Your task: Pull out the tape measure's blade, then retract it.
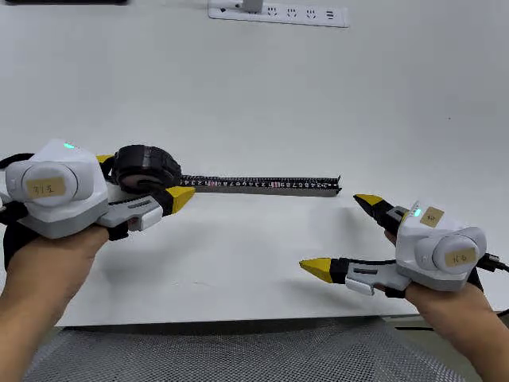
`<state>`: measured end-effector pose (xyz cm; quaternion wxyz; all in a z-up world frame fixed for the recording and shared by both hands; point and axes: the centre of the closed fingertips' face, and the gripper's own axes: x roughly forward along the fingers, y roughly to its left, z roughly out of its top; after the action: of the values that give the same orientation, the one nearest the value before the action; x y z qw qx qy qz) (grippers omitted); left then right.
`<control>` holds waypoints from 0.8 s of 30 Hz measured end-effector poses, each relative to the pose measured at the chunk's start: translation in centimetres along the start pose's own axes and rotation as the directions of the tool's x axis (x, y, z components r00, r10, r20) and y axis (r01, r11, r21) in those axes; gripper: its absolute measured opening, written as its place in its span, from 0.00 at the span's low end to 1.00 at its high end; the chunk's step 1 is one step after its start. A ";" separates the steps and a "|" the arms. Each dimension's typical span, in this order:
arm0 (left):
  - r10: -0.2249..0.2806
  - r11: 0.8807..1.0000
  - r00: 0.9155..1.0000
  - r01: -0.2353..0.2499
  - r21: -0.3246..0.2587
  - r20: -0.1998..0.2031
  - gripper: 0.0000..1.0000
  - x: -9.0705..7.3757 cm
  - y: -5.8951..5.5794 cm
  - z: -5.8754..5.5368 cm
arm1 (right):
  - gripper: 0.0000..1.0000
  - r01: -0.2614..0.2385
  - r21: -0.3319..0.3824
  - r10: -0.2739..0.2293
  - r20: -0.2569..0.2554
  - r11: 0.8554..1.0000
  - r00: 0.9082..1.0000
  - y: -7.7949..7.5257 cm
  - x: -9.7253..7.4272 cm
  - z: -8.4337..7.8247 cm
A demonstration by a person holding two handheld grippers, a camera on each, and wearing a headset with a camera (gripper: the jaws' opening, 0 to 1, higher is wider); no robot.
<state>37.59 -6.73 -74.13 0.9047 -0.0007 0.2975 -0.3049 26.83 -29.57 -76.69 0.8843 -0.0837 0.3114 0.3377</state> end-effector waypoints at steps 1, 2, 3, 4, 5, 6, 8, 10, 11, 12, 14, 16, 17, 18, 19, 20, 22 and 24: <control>0.004 1.000 1.000 -0.004 -0.013 0.006 0.77 0.0 0.0 0.1 | 0.86 -0.001 0.002 0.001 0.001 1.000 1.000 0.0 0.0 0.0; 0.011 1.000 1.000 -0.011 -0.012 0.005 0.76 0.0 0.1 0.1 | 0.86 0.001 0.001 -0.001 0.002 1.000 1.000 -0.1 0.0 0.1; 0.017 1.000 1.000 -0.017 -0.007 0.004 0.76 0.1 0.1 0.0 | 0.86 0.001 -0.001 -0.001 0.001 1.000 1.000 -0.1 0.0 0.1; 0.021 1.000 1.000 -0.021 -0.007 0.004 0.75 0.1 0.1 0.0 | 0.86 0.001 0.000 -0.001 0.001 1.000 1.000 -0.1 0.0 0.1; 0.026 1.000 1.000 -0.026 -0.015 0.008 0.76 0.1 0.1 0.1 | 0.86 0.001 0.001 -0.001 0.003 1.000 1.000 -0.1 0.0 0.1; 0.032 0.999 0.999 -0.032 -0.019 0.009 0.76 0.2 0.1 0.1 | 0.86 0.002 -0.001 -0.002 0.002 1.000 1.000 -0.2 0.0 0.1; 0.040 0.999 0.999 -0.039 -0.032 0.013 0.75 0.2 0.2 0.2 | 0.85 0.001 -0.002 -0.001 0.002 1.000 1.000 -0.3 0.0 0.2; 0.049 0.997 0.999 -0.047 -0.054 0.019 0.75 0.3 0.2 0.3 | 0.84 -0.005 0.000 0.005 0.003 1.000 1.000 -0.3 0.0 0.2; 0.053 0.998 0.998 -0.052 -0.045 0.015 0.75 0.4 0.2 0.2 | 0.84 -0.009 -0.005 0.009 -0.001 1.000 1.000 -0.3 0.0 0.1; 0.061 0.997 0.998 -0.061 -0.042 0.015 0.75 0.4 0.2 0.2 | 0.83 -0.011 -0.011 0.011 -0.004 1.000 1.000 -0.4 0.1 0.1; 0.069 0.997 0.998 -0.069 -0.047 0.013 0.74 0.4 0.3 0.2 | 0.82 -0.012 -0.013 0.012 -0.004 1.000 1.000 -0.7 0.0 0.2; 0.083 0.995 0.996 -0.083 -0.057 0.011 0.73 0.4 0.5 0.3 | 0.82 -0.009 -0.018 0.009 -0.005 1.000 1.000 -0.9 0.0 0.3; 0.095 0.994 0.995 -0.094 -0.061 0.013 0.71 0.4 0.6 0.3 | 0.81 -0.009 -0.020 0.009 -0.006 1.000 1.000 -1.0 0.0 0.4; 0.101 0.993 0.995 -0.100 -0.060 0.012 0.70 0.5 0.6 0.3 | 0.81 -0.009 -0.020 0.009 -0.007 1.000 1.000 -1.1 0.0 0.4; 0.113 0.992 0.994 -0.112 -0.055 0.009 0.70 0.5 0.7 0.2 | 0.81 -0.010 -0.021 0.010 -0.008 1.000 1.000 -1.1 0.1 0.4; 0.122 0.991 0.993 -0.121 -0.054 0.008 0.69 0.6 0.7 0.2 | 0.81 -0.010 -0.025 0.009 -0.009 1.000 1.000 -1.2 0.1 0.4; 0.138 0.988 0.990 -0.137 -0.068 0.012 0.69 0.6 0.9 0.3 | 0.81 -0.012 -0.019 0.012 -0.002 1.000 1.000 -1.2 0.1 0.6; 0.156 0.986 0.988 -0.155 -0.068 0.012 0.68 0.7 1.0 0.3 | 0.80 -0.010 -0.018 0.010 -0.001 1.000 1.000 -1.3 0.1 0.7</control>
<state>38.70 -6.31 -74.46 0.9277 -0.0106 0.2991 -0.2232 28.09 -30.27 -76.34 0.8817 -0.0902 0.3090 0.3449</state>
